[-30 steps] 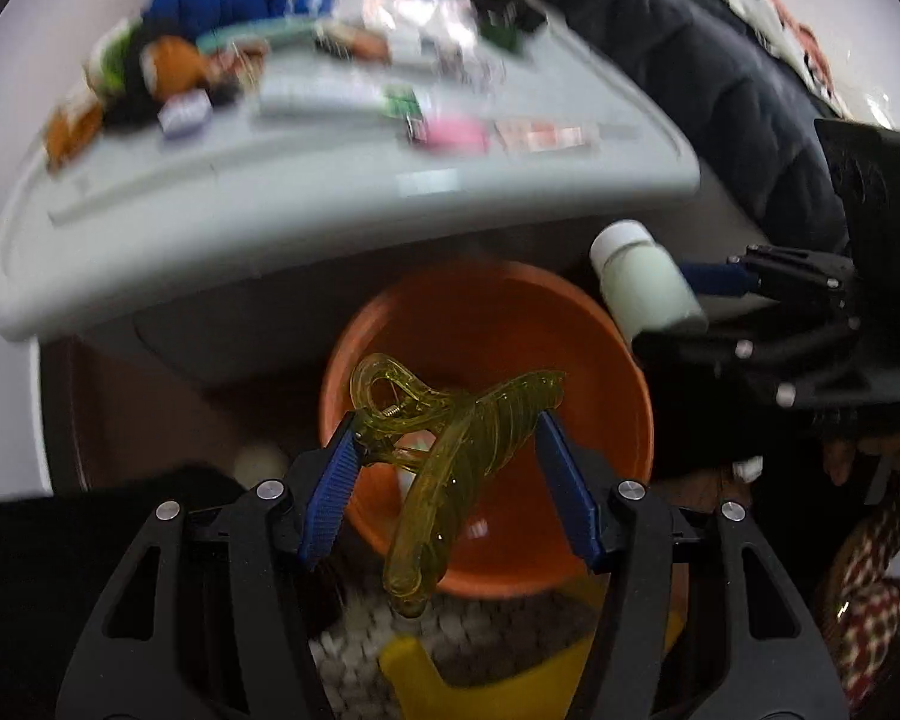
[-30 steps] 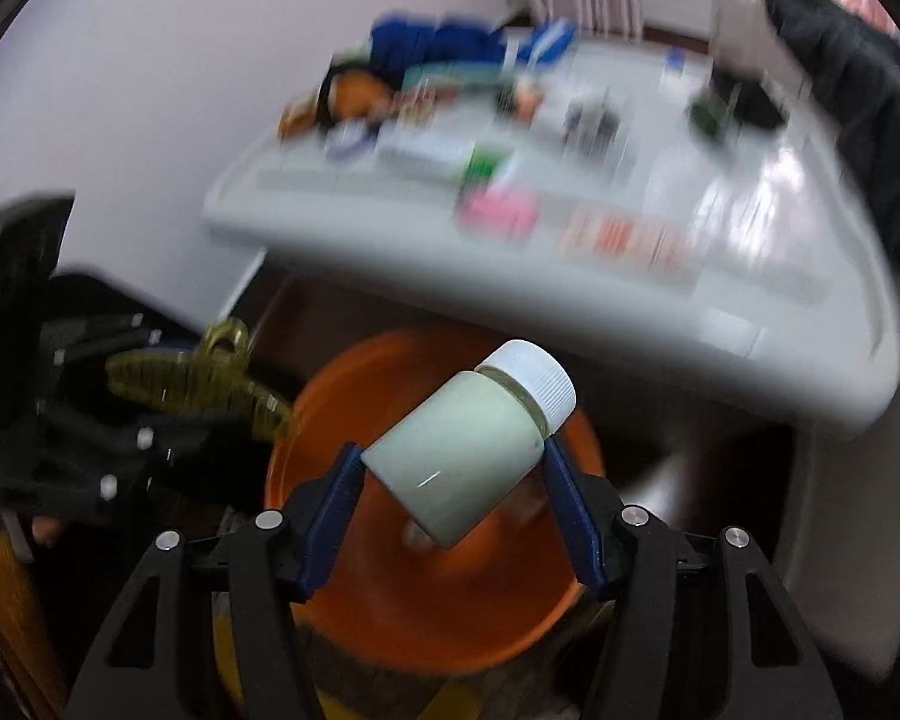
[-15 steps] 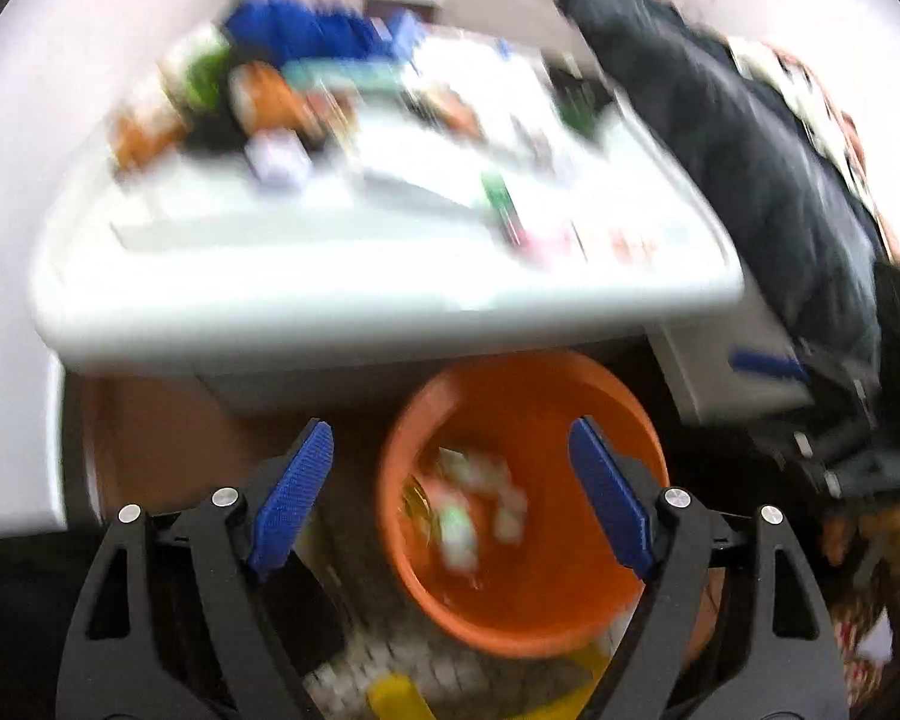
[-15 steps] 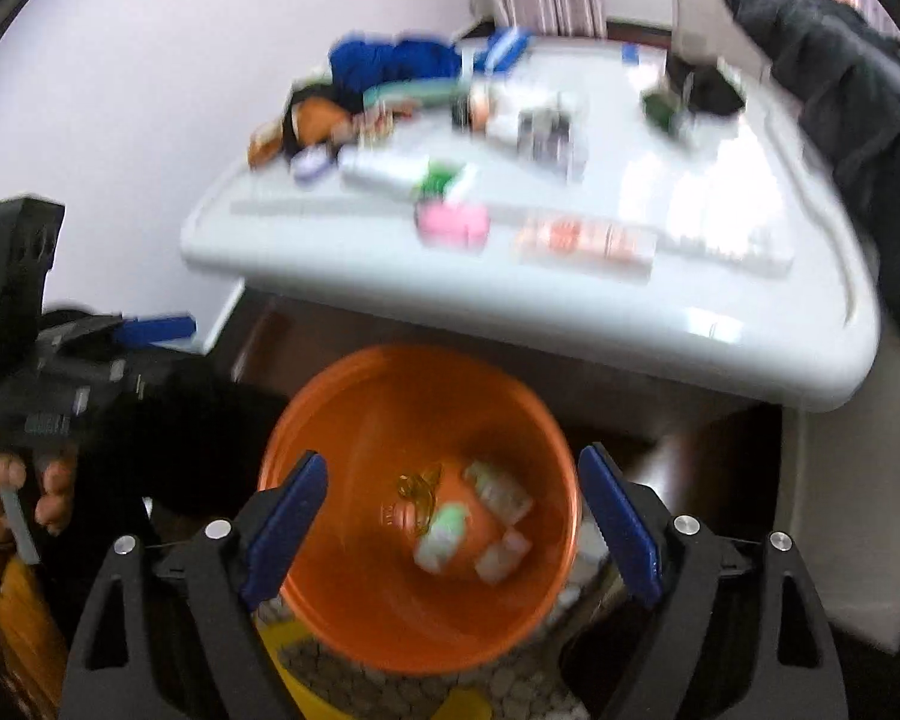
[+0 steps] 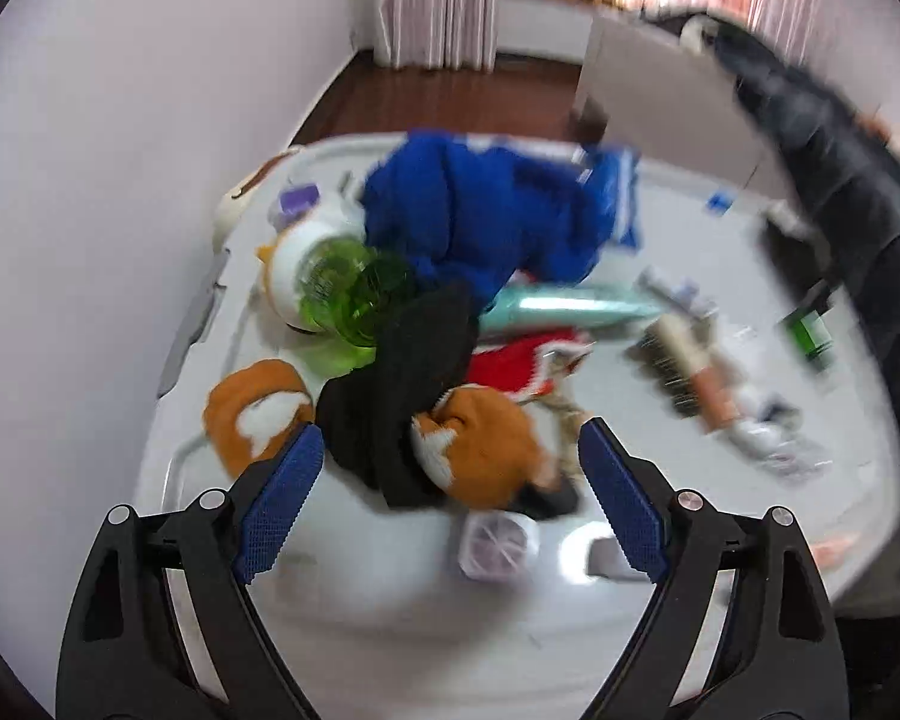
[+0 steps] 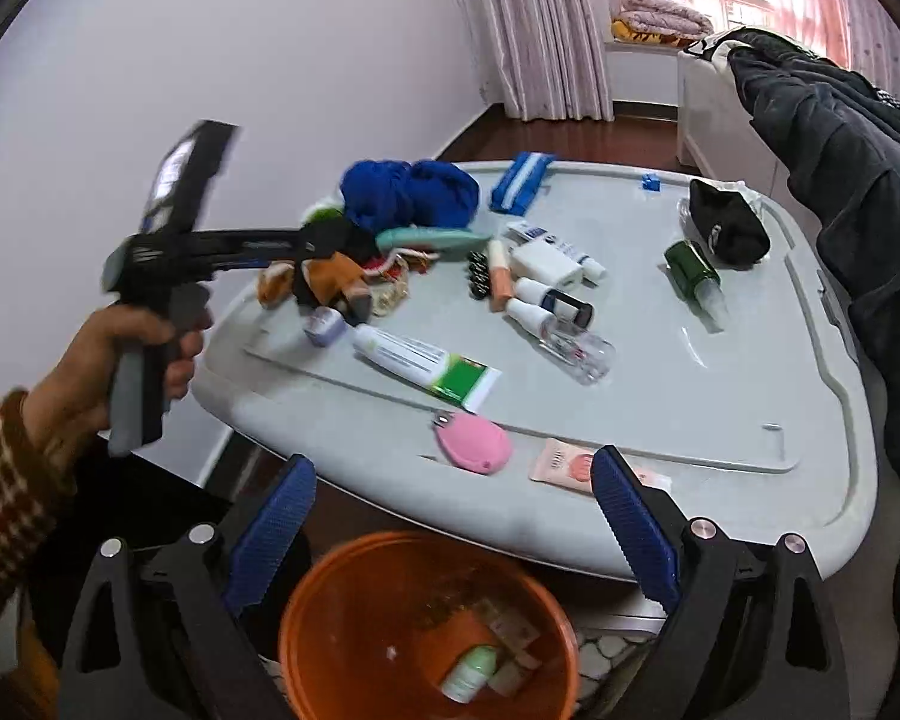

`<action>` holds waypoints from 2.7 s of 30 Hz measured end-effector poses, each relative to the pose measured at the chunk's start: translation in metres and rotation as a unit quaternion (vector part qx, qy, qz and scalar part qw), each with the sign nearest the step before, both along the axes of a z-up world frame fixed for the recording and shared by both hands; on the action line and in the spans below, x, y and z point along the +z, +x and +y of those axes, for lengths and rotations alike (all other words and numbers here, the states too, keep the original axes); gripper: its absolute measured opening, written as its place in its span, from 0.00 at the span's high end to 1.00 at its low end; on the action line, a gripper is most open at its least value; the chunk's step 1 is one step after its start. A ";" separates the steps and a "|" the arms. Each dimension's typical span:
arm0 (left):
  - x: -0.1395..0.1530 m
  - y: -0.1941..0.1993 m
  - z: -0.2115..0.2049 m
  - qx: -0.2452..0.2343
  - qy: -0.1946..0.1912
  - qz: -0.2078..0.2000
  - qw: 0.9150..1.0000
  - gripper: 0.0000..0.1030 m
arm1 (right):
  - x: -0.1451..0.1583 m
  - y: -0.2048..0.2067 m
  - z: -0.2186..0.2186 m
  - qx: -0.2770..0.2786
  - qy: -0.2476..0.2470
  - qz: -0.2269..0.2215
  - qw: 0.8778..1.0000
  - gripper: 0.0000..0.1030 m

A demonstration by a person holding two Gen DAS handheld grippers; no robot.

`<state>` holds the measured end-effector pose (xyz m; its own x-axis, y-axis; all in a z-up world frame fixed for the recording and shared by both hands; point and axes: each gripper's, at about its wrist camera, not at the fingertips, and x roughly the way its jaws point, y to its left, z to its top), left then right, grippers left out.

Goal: Collect trash
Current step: 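Lower the clip and bottle into the orange bucket and open both tools, then grasp the black and orange sock with the left tool while the right grasps a black sock, then drop both socks into the orange bucket by opening both tools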

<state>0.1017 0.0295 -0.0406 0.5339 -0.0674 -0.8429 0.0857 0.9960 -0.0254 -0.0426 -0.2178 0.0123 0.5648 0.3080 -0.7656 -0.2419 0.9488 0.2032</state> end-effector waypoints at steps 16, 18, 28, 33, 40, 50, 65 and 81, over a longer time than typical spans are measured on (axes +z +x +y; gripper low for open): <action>0.065 -0.046 -0.032 -0.067 -0.126 -0.098 0.985 0.74 | 0.010 0.156 -0.107 -0.125 -0.117 -0.033 0.985 0.40; 0.068 -0.049 -0.042 -0.082 -0.133 -0.102 0.982 0.74 | 0.000 0.189 -0.116 -0.135 -0.137 -0.025 0.981 0.40; 0.064 -0.050 -0.063 -0.126 -0.139 -0.090 0.978 0.74 | -0.071 0.307 -0.138 -0.170 -0.178 0.074 0.966 0.54; 0.063 -0.050 -0.060 -0.125 -0.143 -0.083 0.978 0.73 | -0.056 0.295 -0.136 -0.169 -0.181 0.059 0.967 0.86; 0.071 -0.066 -0.066 -0.146 -0.139 -0.092 0.975 0.73 | 0.001 0.235 -0.121 -0.150 -0.115 -0.002 0.982 0.86; 0.047 -0.187 -0.081 -0.202 -0.155 -0.020 0.967 0.73 | 0.012 0.019 -0.024 -0.019 -0.014 0.027 0.999 0.85; -0.049 -0.242 -0.069 -0.155 -0.143 0.172 0.962 0.41 | -0.111 -0.066 0.005 -0.007 0.002 0.236 0.972 0.37; 0.077 -0.060 -0.031 -0.051 -0.064 -0.078 0.994 0.12 | 0.010 0.019 -0.029 -0.056 0.006 0.034 0.998 0.18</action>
<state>0.0420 -0.0012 0.0367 0.6418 -0.2293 -0.7317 0.1991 0.9713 -0.1298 -0.0237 -0.2471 0.0222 0.5437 0.2544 -0.7998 -0.1199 0.9667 0.2260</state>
